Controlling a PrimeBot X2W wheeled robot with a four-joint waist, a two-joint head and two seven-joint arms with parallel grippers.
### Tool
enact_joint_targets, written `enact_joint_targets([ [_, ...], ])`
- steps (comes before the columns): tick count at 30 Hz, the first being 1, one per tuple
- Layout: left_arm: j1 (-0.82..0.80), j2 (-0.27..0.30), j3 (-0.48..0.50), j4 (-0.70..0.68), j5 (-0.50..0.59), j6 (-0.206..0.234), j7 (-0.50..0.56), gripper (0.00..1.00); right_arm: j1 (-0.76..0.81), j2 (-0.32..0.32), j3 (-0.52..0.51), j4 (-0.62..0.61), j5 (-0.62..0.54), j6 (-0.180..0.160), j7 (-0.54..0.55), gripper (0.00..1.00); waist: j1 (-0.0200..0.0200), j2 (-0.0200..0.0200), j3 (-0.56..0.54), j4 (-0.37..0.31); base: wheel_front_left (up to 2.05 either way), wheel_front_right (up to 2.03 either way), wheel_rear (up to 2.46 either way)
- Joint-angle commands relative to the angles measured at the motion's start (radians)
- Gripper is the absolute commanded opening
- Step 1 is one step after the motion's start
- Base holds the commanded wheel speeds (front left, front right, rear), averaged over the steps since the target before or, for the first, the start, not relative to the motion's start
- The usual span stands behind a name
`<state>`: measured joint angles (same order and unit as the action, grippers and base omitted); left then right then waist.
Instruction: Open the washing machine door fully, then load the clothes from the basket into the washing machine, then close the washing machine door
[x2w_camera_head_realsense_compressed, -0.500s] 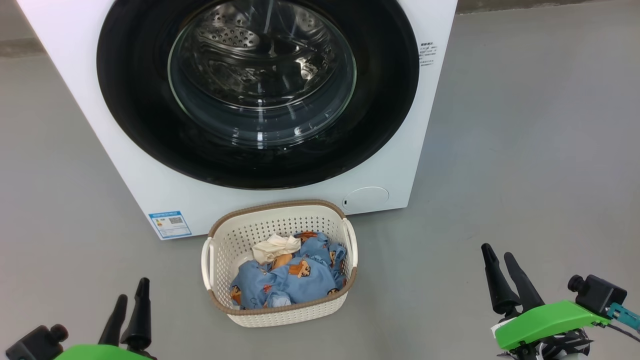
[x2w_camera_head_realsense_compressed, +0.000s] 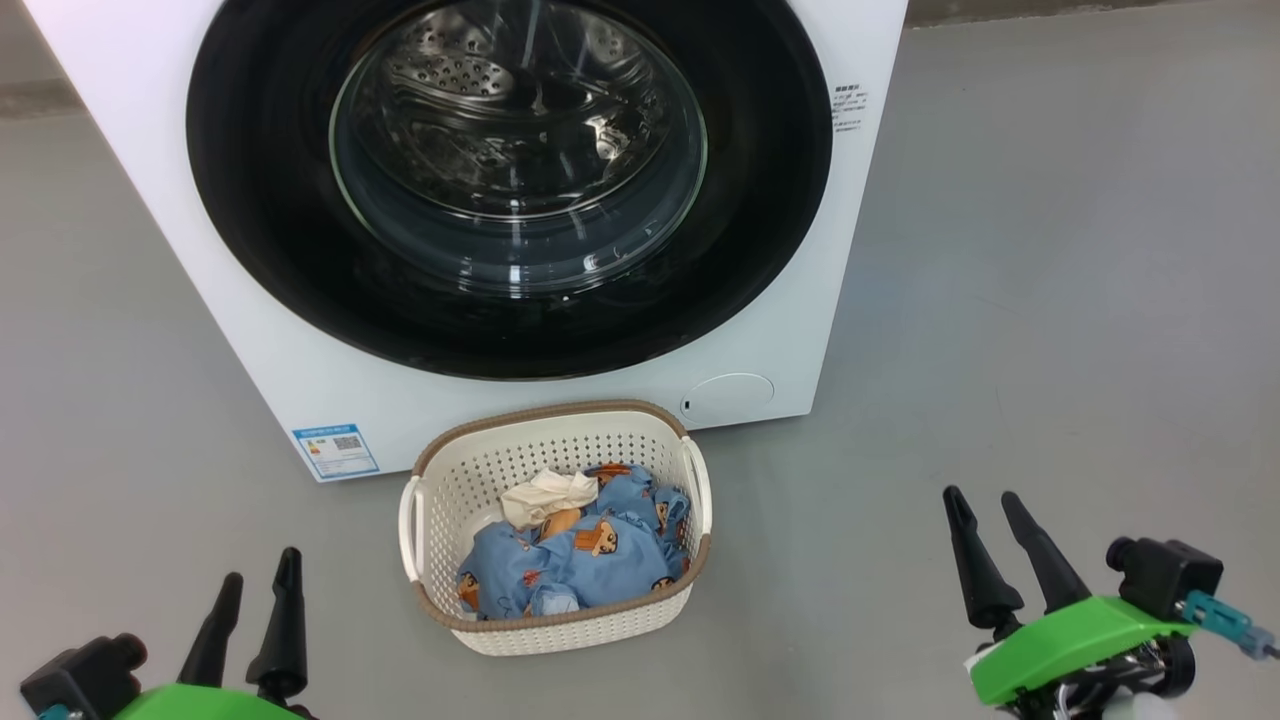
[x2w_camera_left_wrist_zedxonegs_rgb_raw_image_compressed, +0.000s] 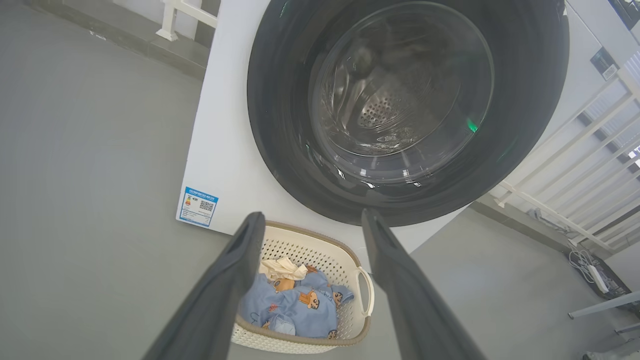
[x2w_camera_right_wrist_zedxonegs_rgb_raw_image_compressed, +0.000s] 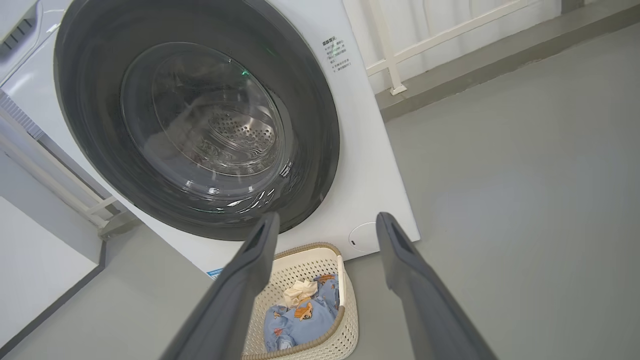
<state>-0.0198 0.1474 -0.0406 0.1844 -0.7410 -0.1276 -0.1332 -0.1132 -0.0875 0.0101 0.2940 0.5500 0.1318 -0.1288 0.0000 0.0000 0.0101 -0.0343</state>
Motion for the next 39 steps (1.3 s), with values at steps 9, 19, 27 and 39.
enact_joint_targets([
  [9,-0.036,0.043,0.028,-0.039,0.138,-0.002,-0.038,1.00,-0.071,-0.012,0.033,-0.015,-0.153,-0.001,-0.043,1.00,0.0000,0.0000,0.004,-0.001,0.00,0.00,0.00],
  [19,-0.043,0.065,0.018,-0.045,0.260,-0.003,-0.067,1.00,-0.088,-0.010,0.036,-0.003,-0.305,-0.001,-0.072,1.00,0.0000,0.0000,0.015,-0.002,0.00,0.00,0.00],
  [27,-0.042,0.063,0.032,-0.050,0.335,-0.003,-0.088,1.00,-0.094,-0.005,0.028,-0.004,-0.394,-0.001,-0.092,1.00,0.0000,0.0000,0.012,-0.002,0.00,0.00,0.00],
  [39,-0.046,0.066,0.060,-0.026,0.466,-0.003,-0.126,1.00,-0.108,0.009,-0.002,-0.001,-0.512,-0.001,-0.130,1.00,0.0000,0.0000,0.009,-0.001,0.00,0.00,0.00],
])
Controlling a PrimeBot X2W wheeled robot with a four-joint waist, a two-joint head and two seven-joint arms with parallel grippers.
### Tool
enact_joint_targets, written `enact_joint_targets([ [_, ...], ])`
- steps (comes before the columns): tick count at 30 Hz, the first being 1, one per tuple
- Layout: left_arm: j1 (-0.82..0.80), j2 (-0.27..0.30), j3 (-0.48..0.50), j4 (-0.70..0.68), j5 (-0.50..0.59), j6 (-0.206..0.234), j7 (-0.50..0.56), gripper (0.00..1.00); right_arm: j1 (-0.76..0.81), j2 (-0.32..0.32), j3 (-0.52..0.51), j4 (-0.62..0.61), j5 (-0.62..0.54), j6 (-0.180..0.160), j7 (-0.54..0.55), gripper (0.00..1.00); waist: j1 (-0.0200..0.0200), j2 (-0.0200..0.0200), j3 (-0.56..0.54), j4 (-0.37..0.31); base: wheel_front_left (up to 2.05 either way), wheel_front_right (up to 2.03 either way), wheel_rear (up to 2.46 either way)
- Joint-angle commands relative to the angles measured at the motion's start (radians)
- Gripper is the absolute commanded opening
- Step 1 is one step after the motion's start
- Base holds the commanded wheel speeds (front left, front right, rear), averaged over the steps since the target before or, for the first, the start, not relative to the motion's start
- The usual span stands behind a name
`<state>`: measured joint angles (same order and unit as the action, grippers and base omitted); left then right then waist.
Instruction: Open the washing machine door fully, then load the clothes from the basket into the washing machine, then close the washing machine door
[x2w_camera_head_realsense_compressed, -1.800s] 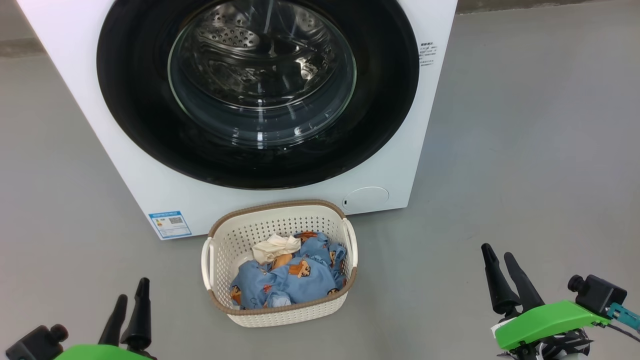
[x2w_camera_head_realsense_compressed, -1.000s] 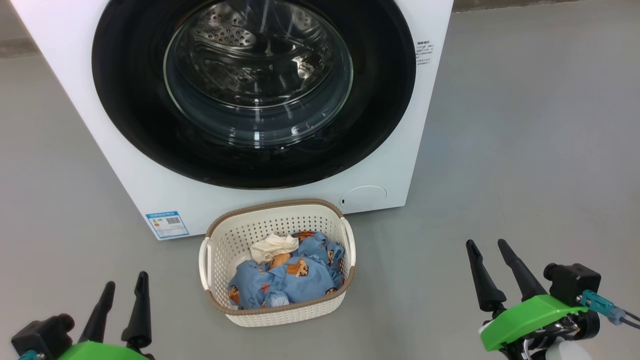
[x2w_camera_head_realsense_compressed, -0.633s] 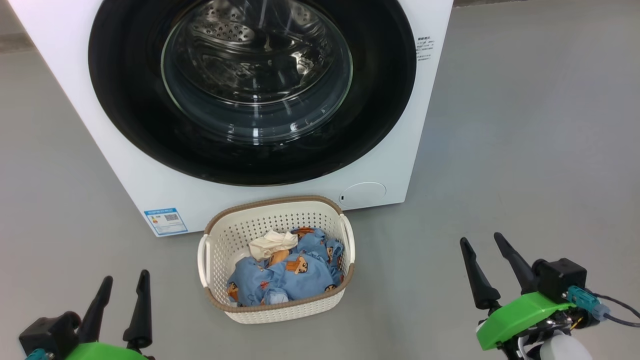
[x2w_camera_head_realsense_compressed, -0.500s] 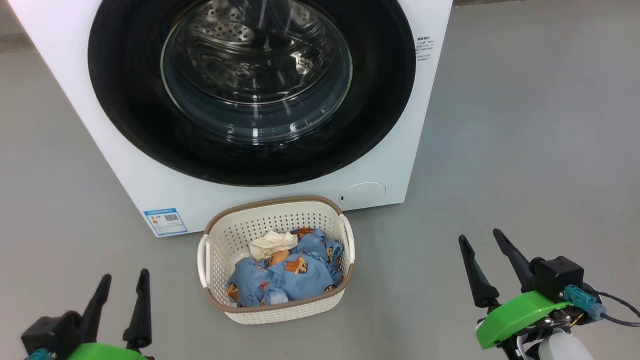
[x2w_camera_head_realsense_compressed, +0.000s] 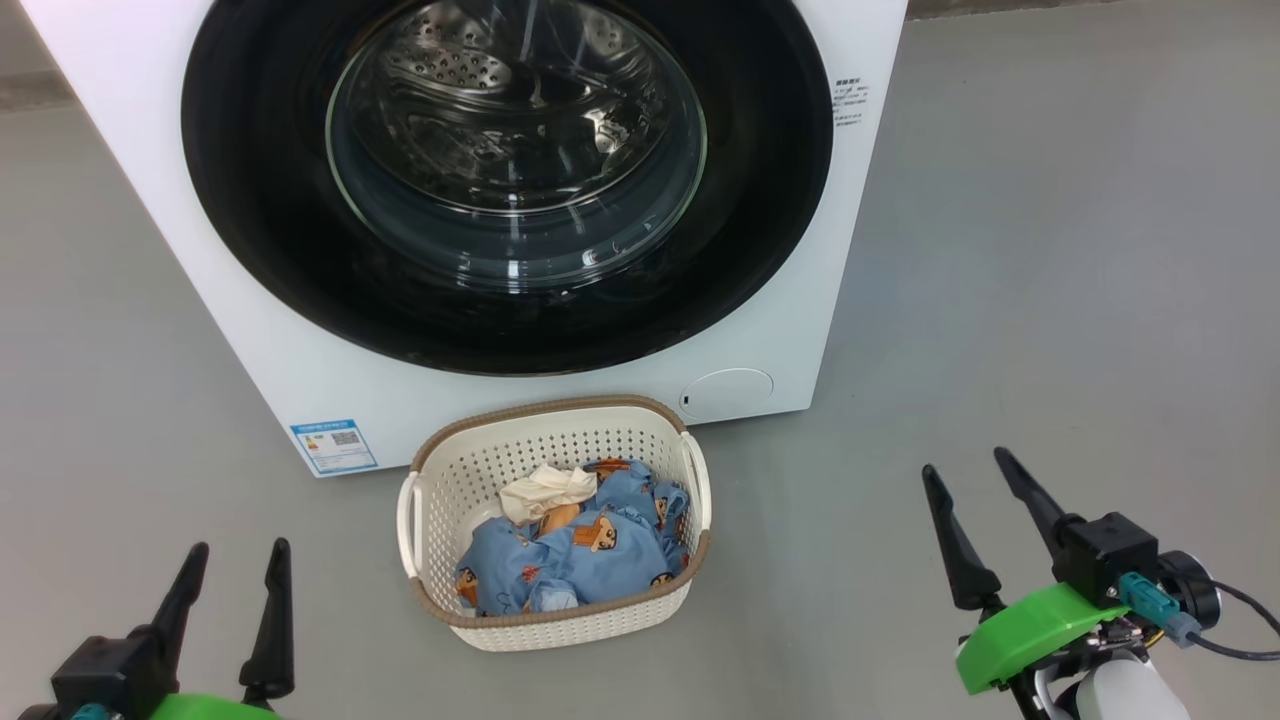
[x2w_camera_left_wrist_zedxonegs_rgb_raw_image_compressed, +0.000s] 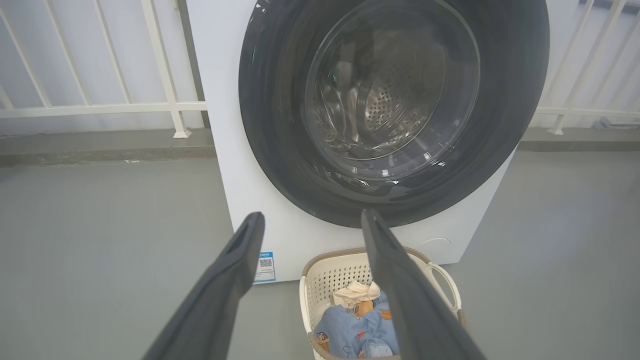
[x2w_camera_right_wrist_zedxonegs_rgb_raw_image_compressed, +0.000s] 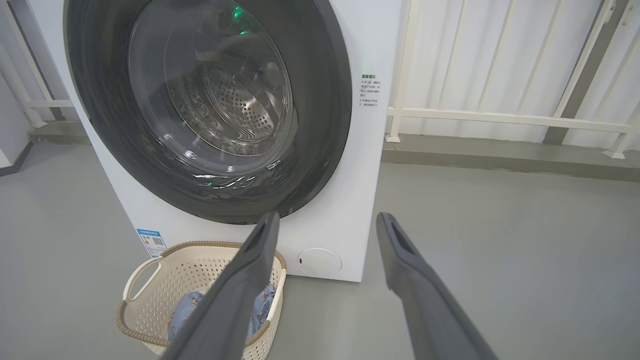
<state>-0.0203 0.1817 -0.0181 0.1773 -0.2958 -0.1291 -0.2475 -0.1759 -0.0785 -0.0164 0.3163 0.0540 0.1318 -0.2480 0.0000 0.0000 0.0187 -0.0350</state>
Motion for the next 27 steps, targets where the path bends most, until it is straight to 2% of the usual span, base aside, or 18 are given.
enact_joint_targets([
  [1,-0.047,0.029,0.042,-0.017,0.029,-0.002,-0.014,1.00,-0.045,0.003,0.019,-0.022,-0.017,-0.001,-0.014,1.00,0.0000,0.0000,0.000,0.000,0.00,0.00,0.00],
  [27,-0.044,-0.023,0.112,0.015,0.052,-0.002,-0.014,1.00,-0.037,0.025,-0.017,-0.012,0.009,-0.001,-0.014,1.00,0.0000,0.0000,-0.007,0.006,0.00,0.00,0.00],
])
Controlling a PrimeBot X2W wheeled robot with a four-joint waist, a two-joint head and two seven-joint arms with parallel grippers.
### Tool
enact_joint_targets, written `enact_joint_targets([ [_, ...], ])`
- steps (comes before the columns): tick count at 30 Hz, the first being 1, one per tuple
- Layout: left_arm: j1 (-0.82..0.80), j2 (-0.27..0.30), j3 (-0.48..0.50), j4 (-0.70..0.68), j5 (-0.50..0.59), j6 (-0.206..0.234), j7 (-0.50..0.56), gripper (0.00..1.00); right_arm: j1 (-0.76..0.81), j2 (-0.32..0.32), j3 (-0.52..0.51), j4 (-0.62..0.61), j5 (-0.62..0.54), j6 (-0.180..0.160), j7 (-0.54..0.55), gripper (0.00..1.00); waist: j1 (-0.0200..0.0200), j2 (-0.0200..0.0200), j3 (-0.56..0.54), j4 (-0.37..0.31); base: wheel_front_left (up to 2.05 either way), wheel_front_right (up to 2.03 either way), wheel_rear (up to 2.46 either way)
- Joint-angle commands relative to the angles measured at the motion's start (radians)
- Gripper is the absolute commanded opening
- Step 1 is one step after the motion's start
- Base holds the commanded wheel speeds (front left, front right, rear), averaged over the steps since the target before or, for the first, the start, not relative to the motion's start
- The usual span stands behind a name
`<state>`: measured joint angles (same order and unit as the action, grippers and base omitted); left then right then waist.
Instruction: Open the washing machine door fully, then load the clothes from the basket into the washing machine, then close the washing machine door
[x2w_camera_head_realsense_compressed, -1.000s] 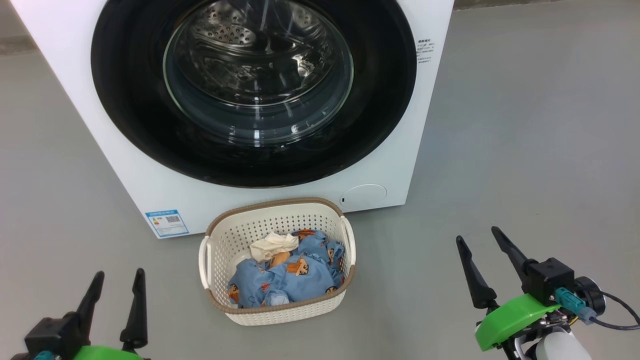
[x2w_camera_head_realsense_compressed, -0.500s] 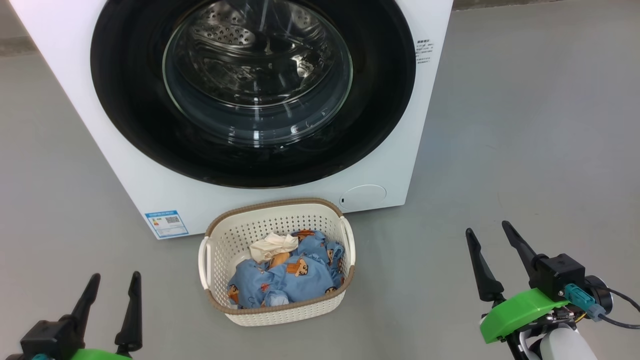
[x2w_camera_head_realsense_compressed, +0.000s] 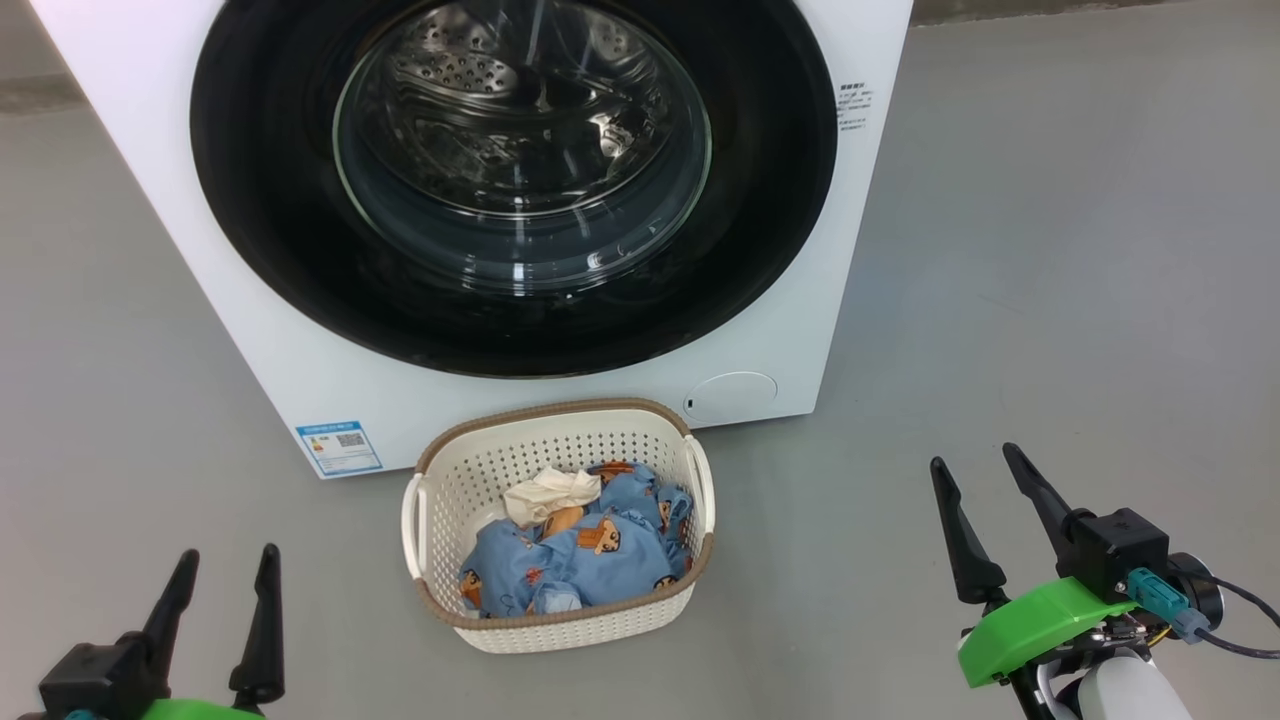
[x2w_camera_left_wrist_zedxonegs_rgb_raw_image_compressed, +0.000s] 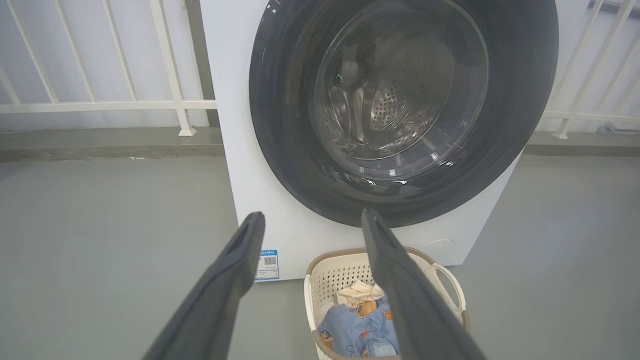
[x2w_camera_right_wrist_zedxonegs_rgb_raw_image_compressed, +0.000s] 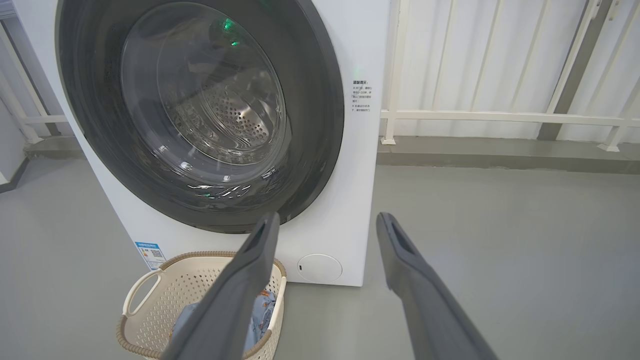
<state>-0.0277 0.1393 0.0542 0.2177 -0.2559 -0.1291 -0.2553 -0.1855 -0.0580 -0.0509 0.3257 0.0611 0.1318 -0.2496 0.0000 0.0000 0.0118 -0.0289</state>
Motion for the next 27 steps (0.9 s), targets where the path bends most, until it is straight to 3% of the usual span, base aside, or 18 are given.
enact_joint_targets([
  [1,-0.037,0.017,0.044,-0.022,0.018,-0.002,-0.006,1.00,-0.027,0.004,0.018,-0.021,0.001,-0.001,-0.012,1.00,0.0001,0.0000,-0.001,0.001,0.00,0.00,0.00],
  [27,-0.051,0.047,0.034,0.001,0.019,-0.002,-0.006,1.00,-0.018,0.007,0.006,-0.024,-0.006,-0.001,-0.012,1.00,0.0001,0.0000,-0.003,0.002,0.01,0.01,-0.03],
])
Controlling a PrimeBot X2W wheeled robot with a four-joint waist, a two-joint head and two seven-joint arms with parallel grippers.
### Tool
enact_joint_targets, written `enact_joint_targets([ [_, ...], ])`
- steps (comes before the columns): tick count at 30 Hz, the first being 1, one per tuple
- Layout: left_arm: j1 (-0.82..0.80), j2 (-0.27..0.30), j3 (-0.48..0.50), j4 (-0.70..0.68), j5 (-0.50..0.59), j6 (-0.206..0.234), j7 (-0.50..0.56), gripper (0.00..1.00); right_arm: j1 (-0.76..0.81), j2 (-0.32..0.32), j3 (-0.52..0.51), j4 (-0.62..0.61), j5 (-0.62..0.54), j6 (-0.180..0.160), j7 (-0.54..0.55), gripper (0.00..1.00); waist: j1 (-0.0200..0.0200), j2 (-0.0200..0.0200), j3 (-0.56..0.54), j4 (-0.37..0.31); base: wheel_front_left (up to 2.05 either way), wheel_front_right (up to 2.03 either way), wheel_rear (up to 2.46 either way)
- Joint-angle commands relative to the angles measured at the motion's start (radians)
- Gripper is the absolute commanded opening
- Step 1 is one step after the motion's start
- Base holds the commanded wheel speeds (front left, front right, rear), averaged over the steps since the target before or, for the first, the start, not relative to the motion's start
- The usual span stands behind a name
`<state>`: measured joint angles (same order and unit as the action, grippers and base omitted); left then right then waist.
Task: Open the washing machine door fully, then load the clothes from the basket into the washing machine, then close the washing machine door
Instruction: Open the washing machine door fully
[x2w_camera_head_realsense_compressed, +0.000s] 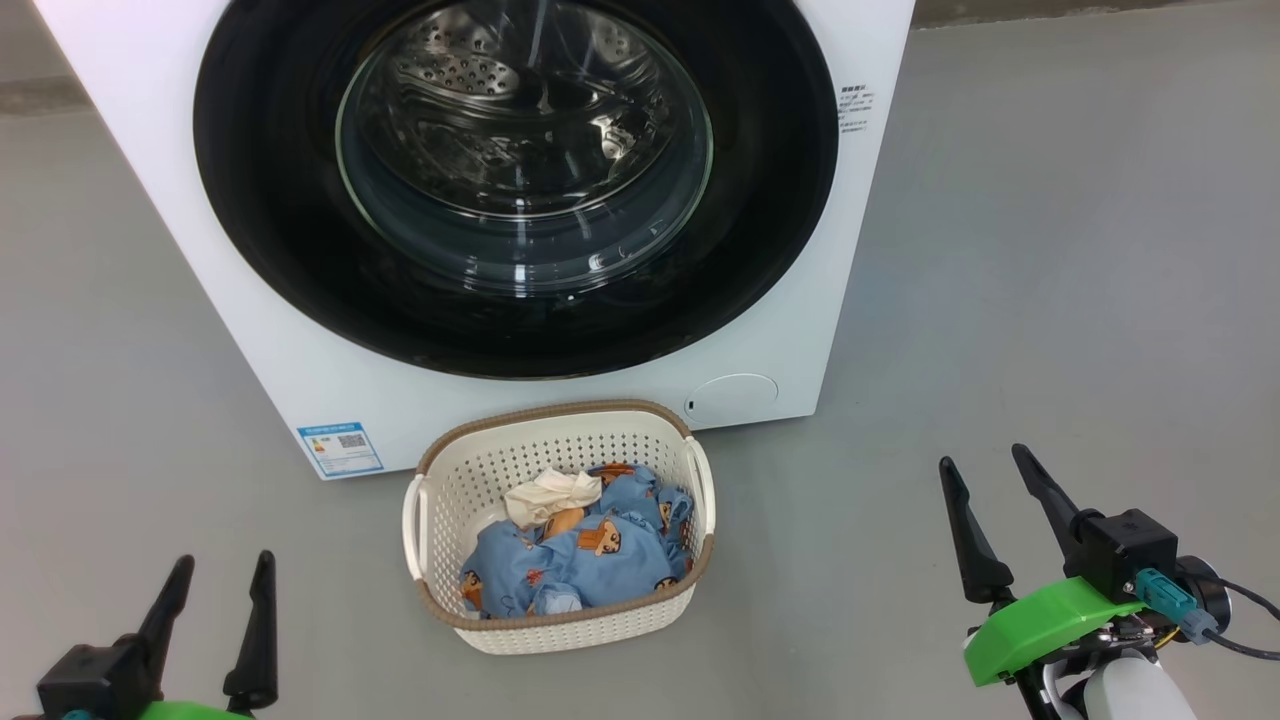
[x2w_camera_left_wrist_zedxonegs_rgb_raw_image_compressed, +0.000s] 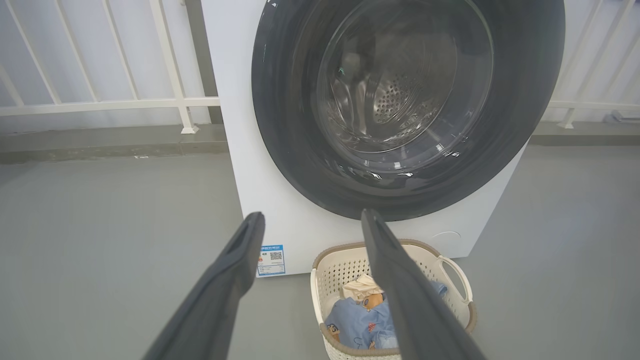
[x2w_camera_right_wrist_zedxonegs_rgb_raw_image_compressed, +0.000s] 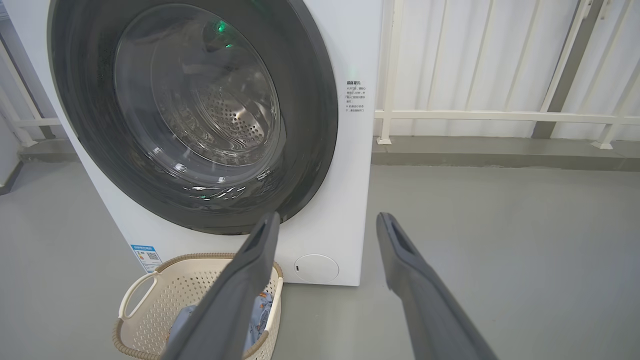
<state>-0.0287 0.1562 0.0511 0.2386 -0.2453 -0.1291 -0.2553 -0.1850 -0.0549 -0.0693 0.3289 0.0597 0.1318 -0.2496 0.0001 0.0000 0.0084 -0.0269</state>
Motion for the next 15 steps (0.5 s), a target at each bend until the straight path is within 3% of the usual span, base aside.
enact_joint_targets([
  [1,-0.050,0.028,0.037,-0.021,0.011,-0.002,-0.006,1.00,-0.019,0.004,0.024,-0.028,-0.005,-0.001,-0.012,1.00,0.0000,0.0000,0.000,0.000,0.28,0.28,-0.56],
  [8,-0.047,0.021,0.045,-0.037,0.010,-0.002,-0.006,1.00,-0.018,0.004,0.015,-0.028,-0.005,-0.001,-0.012,1.00,0.0000,0.0000,0.000,0.002,0.59,0.59,-1.19],
  [15,-0.042,0.020,0.050,-0.036,0.011,-0.002,-0.006,1.00,-0.014,0.004,0.003,-0.033,-0.008,-0.001,-0.012,1.00,0.0000,0.0000,0.000,0.005,1.11,1.11,-2.23],
])
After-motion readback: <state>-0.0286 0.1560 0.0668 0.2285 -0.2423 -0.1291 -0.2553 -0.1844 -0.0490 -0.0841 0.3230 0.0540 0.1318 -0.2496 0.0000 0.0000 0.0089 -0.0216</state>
